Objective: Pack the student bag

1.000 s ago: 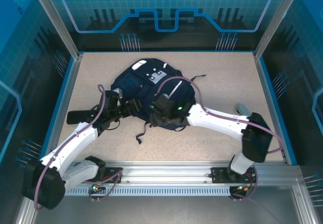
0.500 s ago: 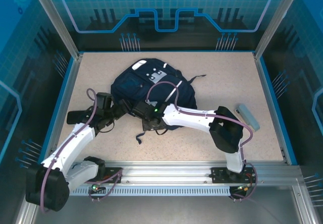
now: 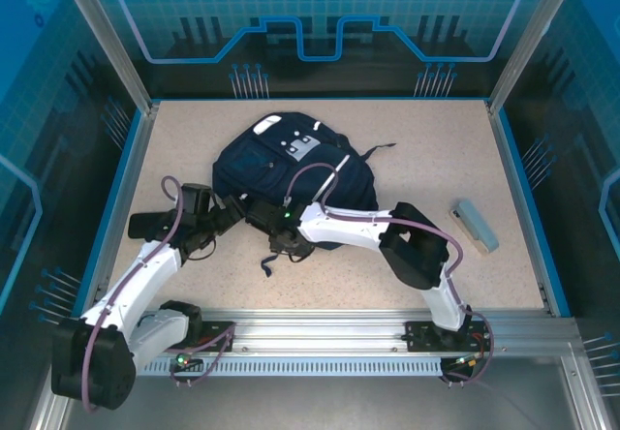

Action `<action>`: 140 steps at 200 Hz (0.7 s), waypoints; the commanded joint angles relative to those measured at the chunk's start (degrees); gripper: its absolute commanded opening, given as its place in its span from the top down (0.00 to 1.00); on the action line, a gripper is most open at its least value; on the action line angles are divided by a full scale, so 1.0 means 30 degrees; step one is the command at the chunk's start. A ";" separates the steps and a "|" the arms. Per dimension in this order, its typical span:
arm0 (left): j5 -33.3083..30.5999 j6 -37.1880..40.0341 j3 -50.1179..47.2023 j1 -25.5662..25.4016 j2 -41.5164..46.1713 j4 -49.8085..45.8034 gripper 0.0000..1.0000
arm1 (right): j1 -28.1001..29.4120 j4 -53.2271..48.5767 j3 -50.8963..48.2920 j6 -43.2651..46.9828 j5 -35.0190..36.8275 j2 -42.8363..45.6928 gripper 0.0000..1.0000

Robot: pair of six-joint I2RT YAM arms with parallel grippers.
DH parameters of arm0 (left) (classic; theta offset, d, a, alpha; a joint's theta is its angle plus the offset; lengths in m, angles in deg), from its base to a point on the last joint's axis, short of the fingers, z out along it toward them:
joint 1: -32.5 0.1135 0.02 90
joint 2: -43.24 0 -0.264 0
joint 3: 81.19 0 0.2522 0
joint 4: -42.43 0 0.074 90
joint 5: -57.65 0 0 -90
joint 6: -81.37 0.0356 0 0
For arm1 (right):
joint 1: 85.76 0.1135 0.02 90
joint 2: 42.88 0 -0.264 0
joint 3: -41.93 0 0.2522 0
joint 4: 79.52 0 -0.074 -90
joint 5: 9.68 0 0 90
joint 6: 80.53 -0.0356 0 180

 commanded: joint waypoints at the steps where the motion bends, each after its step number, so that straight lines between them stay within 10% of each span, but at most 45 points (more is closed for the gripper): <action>1: 0.0482 -0.0243 -0.0266 0.0208 0.0292 0.0294 0.02 | -0.0219 -0.1054 0.1128 -0.0819 0.0867 -0.0750 0.59; 140: 0.5740 -0.1999 -0.2015 0.0197 -0.2233 0.6045 0.04 | 0.0012 -0.1764 -0.0858 -0.0120 0.3500 0.1155 0.86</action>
